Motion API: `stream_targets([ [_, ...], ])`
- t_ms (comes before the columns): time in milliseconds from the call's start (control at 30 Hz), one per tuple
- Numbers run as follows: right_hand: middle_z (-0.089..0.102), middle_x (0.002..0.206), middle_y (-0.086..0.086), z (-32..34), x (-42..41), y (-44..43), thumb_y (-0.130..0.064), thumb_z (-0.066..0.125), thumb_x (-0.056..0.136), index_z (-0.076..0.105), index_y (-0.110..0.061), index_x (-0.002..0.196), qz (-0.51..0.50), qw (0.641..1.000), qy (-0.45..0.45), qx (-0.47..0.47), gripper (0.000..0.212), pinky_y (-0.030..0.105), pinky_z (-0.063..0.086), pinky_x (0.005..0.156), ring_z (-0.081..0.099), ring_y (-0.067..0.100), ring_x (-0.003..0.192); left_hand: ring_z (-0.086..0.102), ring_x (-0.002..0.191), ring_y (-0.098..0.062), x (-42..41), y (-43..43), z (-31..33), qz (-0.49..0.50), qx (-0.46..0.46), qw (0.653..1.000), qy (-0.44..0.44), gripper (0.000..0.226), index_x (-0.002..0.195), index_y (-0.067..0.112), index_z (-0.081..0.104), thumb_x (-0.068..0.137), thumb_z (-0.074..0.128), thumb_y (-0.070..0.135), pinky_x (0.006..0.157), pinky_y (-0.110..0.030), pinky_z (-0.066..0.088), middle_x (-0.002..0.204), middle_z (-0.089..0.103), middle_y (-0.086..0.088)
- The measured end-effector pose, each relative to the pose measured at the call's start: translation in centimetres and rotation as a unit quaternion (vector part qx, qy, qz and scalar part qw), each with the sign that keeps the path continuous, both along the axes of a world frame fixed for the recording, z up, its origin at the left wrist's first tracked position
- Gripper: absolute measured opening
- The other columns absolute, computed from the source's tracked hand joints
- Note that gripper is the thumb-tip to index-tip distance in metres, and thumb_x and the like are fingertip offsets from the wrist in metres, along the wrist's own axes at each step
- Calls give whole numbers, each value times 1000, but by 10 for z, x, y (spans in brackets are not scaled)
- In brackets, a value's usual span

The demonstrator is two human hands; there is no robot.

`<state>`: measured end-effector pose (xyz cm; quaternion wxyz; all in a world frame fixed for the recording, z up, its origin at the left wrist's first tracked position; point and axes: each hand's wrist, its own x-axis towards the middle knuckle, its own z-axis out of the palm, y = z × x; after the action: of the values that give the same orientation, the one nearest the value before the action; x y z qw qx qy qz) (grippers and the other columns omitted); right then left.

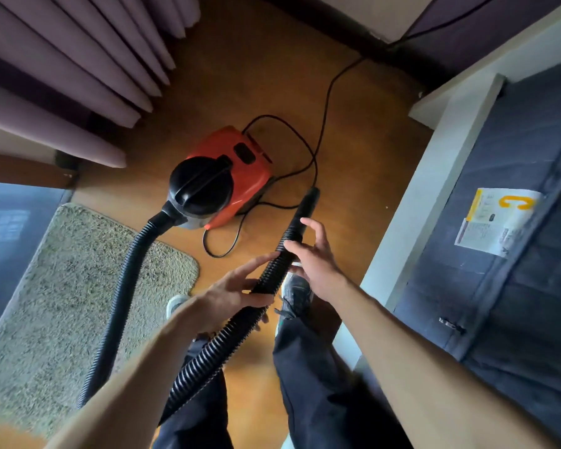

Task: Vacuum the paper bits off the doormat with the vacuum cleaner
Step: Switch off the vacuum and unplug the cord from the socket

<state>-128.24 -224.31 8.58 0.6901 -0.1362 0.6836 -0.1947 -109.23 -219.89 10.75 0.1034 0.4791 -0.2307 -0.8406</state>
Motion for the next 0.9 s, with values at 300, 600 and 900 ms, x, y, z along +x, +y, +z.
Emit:
stream_targets([
  [300, 66, 111, 14, -46, 4, -23, -7, 72, 88, 48, -40, 123, 40, 999, 10, 24, 54, 46, 60, 86, 71, 27, 97, 73, 87, -28, 16, -29, -44, -107, -26, 992, -62, 71, 140, 56, 43, 83, 77, 29, 81, -41, 60, 92, 74, 6],
  [600, 62, 122, 14, -105, 21, -47, -10, 72, 86, 52, -42, 124, 120, 990, 47, 62, 53, 35, 60, 73, 71, 24, 94, 72, 79, -16, 27, -58, -94, -171, -19, 978, -120, 74, 135, 57, 41, 87, 76, 14, 58, -23, 55, 115, 68, 1],
  [900, 49, 143, 8, -119, 84, -127, -8, 69, 84, 40, -15, 146, 395, 857, 283, -170, 69, 39, 42, 107, 48, 26, 130, 70, 101, -26, 30, -62, -116, -177, -7, 975, -137, 79, 137, 62, 37, 85, 79, 18, 72, -33, 62, 121, 54, 4],
])
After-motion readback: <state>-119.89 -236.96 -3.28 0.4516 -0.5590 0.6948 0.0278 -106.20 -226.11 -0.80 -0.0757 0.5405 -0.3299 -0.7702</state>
